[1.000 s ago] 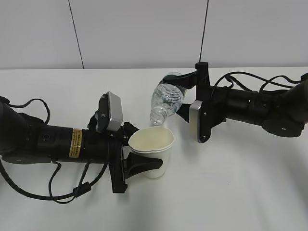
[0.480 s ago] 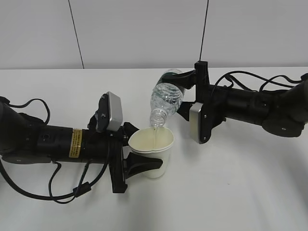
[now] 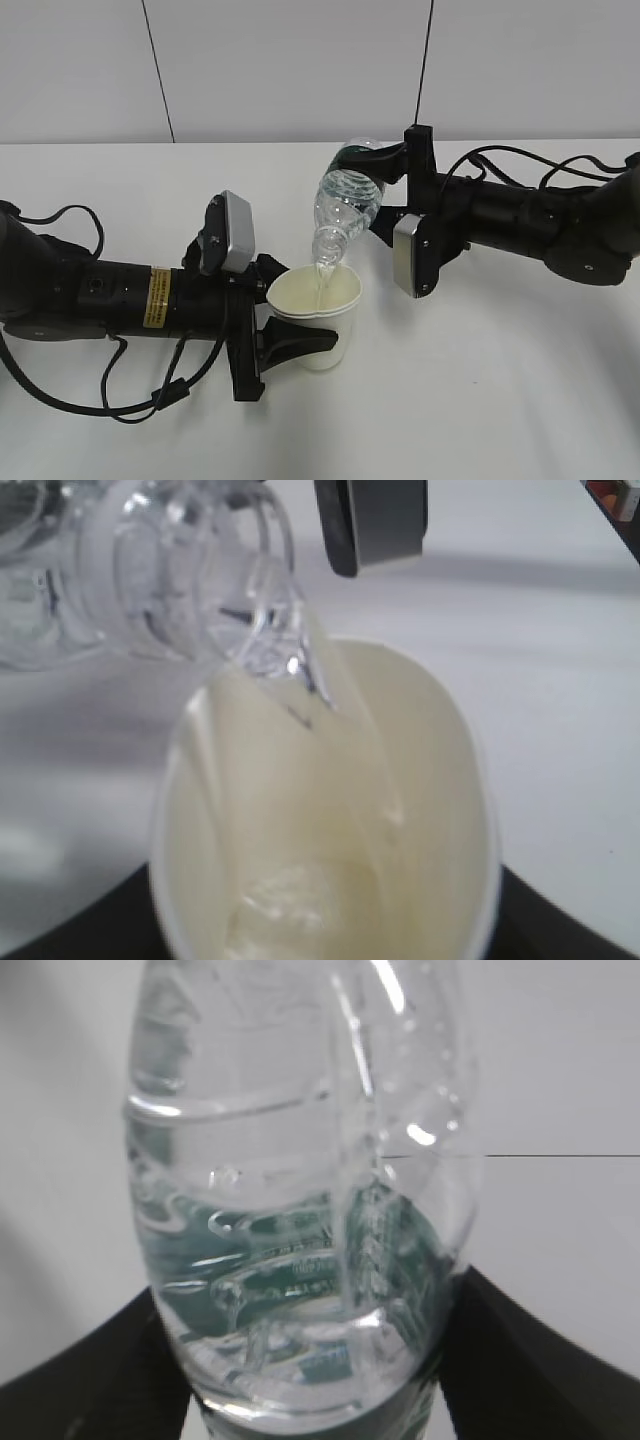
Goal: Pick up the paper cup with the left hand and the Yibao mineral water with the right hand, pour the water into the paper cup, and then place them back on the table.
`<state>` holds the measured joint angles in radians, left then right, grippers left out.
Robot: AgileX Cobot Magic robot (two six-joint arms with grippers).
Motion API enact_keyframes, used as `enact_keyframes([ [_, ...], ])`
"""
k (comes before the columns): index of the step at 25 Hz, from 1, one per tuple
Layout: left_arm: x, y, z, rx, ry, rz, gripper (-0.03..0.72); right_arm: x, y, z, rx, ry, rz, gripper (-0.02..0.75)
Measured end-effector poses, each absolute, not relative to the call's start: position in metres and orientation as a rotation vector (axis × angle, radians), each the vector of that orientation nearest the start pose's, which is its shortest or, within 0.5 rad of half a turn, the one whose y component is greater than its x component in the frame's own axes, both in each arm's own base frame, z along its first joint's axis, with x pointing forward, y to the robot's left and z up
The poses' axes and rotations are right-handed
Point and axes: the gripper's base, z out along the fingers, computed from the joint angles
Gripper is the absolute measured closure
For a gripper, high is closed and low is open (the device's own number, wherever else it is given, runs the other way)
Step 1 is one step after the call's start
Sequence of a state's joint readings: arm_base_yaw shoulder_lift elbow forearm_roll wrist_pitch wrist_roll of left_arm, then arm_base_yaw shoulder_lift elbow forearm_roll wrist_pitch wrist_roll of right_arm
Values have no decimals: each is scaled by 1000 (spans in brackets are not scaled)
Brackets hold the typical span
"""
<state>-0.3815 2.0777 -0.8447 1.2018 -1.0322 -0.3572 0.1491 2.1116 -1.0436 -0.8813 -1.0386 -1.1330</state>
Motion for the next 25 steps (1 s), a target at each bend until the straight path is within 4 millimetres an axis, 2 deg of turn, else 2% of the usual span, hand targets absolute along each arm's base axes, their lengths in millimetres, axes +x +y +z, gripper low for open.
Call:
enact_keyframes([
  [25,288,-194,101,1352,1504,-880,265,391,119,141,-1603,534,-567,251],
])
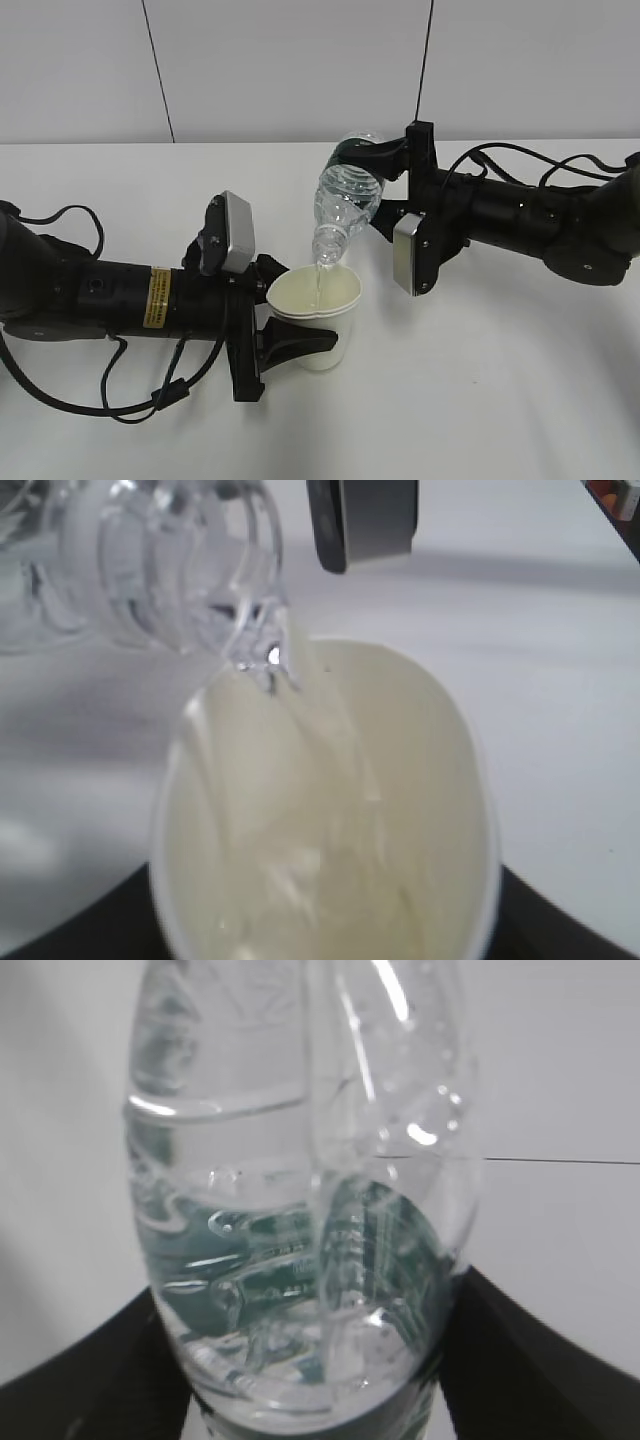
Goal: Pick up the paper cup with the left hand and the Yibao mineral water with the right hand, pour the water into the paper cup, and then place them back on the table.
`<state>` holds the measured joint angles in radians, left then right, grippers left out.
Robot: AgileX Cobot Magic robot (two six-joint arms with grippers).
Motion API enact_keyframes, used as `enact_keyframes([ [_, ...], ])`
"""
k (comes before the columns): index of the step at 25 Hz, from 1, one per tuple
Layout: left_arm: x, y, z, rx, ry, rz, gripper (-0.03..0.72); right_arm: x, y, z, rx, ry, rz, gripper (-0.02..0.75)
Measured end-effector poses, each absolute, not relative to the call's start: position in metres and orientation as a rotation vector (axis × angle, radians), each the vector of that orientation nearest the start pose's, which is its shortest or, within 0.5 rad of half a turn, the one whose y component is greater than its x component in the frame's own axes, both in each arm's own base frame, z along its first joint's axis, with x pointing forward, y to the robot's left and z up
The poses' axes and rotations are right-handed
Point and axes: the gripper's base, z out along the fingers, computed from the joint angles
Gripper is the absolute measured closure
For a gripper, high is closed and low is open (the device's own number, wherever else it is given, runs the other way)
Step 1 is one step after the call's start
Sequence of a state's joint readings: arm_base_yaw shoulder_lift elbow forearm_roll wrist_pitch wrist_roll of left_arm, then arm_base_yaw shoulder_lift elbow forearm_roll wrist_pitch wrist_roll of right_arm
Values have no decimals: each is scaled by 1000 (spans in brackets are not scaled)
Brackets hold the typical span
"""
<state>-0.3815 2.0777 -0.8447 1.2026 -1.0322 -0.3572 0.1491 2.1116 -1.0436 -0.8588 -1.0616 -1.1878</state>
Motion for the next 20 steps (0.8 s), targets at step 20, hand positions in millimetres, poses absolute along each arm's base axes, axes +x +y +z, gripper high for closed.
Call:
enact_keyframes([
  [20,288,-194,101,1356,1505,-879,265,392,118,143,-1595,515,-616,251],
])
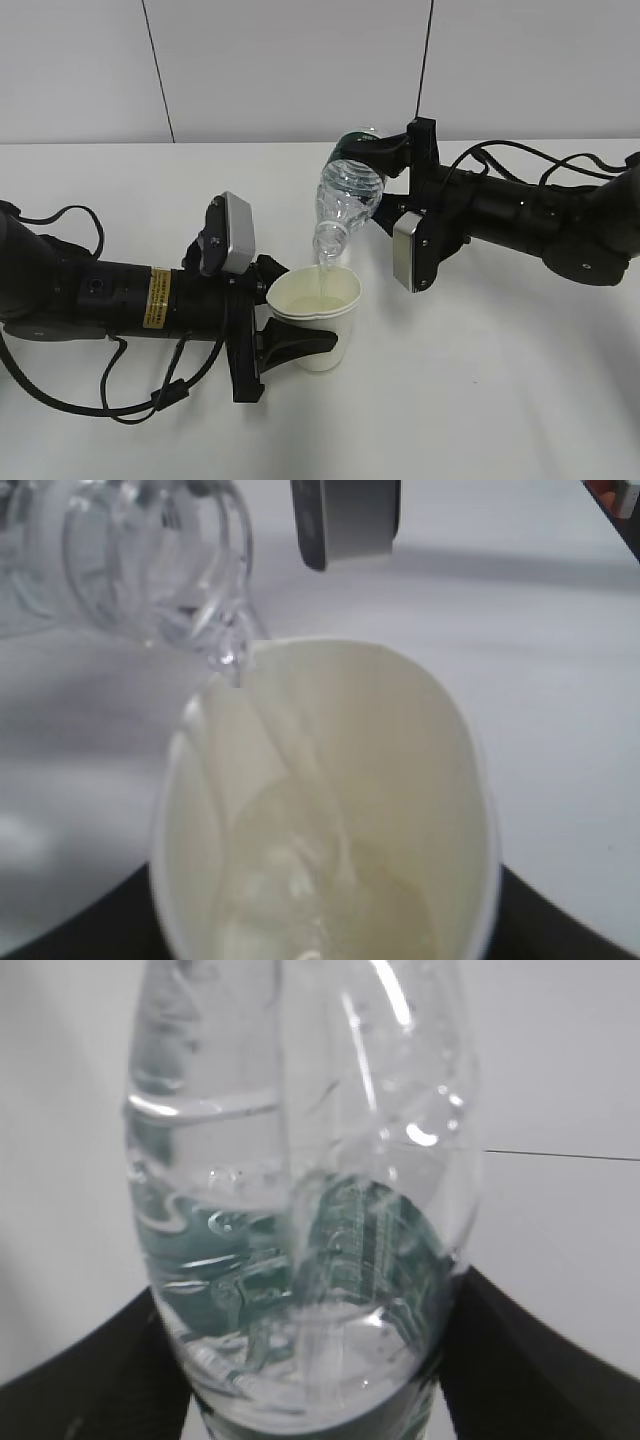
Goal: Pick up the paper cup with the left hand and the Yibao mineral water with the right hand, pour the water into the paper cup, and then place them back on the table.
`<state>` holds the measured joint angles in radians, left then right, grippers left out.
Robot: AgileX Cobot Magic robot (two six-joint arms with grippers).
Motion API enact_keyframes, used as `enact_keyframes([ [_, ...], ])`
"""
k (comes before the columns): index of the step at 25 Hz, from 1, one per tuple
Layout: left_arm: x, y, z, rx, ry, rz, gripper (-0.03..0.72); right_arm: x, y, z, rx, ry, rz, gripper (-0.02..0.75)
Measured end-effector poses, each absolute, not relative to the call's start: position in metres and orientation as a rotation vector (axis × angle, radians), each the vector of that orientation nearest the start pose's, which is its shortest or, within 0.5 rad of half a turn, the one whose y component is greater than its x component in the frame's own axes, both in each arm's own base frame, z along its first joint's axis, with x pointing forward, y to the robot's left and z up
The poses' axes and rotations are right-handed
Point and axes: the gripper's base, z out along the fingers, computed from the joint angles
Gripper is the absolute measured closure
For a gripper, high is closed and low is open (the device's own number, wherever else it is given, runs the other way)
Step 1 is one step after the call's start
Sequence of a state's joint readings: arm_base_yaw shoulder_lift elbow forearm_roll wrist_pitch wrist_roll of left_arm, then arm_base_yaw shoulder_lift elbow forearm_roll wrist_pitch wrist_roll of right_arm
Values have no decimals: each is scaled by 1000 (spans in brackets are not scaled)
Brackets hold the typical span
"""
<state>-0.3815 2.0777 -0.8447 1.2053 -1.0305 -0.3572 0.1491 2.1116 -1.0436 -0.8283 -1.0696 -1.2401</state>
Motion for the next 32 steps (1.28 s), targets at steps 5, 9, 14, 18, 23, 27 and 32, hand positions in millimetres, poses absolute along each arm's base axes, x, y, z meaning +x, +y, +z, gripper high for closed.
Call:
enact_keyframes([
  [5,288,-194,100,1357,1506,-878,265,392,118,143,-1599,506,-625,251],
  [9,287,-194,100,1358,1506,-878,265,392,118,143,-1604,495,-636,251],
  [14,287,-194,100,1361,1510,-875,265,393,118,143,-1601,498,-644,251],
  [18,287,-194,100,1361,1510,-875,265,393,118,143,-1605,484,-659,251],
  [23,288,-194,100,1354,1512,-874,265,393,118,144,-1592,498,-649,251],
  [27,290,-193,101,1330,1510,-852,265,393,118,144,-1546,596,-551,251],
  [32,292,-193,101,1324,1502,-839,265,391,117,141,-1494,709,-434,251],
])
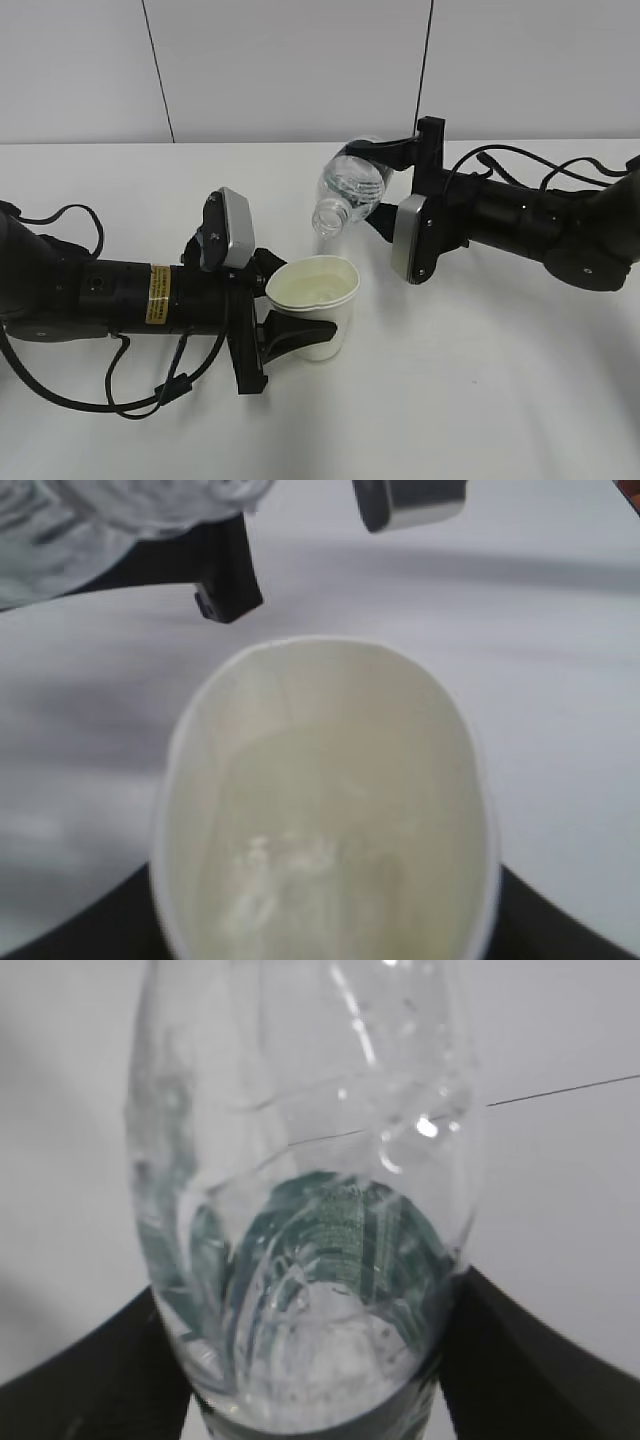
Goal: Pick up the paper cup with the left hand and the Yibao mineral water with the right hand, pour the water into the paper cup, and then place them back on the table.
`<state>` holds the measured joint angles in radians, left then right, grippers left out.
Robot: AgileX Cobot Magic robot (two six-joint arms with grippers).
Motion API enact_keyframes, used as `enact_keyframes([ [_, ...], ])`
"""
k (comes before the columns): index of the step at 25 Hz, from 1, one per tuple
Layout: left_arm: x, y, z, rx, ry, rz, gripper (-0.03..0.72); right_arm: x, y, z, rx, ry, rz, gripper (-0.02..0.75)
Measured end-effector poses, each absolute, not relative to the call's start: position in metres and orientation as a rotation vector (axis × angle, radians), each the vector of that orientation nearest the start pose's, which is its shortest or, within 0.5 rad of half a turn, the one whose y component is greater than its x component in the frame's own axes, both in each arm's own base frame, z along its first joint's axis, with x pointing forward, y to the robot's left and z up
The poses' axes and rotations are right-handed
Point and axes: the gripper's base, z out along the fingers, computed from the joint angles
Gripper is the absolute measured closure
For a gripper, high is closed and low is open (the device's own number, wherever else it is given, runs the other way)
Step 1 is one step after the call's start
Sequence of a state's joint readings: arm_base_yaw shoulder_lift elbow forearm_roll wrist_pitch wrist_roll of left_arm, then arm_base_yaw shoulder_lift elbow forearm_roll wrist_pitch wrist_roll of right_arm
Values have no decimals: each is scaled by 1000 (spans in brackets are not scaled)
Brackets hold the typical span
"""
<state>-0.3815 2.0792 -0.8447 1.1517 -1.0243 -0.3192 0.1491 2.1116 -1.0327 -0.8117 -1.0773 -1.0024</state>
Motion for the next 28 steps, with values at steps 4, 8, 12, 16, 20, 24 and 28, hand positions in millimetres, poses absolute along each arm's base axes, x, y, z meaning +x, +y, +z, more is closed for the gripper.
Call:
enact_keyframes([
  [4,293,-193,102,1313,1498,-827,265,384,117,134,-1465,805,-335,251],
  [8,294,-193,102,1304,1495,-815,265,381,117,132,-1352,967,-140,251],
  [12,296,-192,101,1293,1513,-796,265,382,116,135,-1155,1150,89,251],
  [16,302,-187,104,1240,1534,-769,265,384,114,136,-991,1283,235,251],
  [20,314,-172,107,1132,1574,-725,265,385,113,133,-866,1422,386,251],
  [24,320,-163,108,1094,1592,-702,265,383,114,128,-785,1550,528,251],
  [28,323,-155,107,1079,1611,-680,265,381,114,121,-789,1646,555,251],
])
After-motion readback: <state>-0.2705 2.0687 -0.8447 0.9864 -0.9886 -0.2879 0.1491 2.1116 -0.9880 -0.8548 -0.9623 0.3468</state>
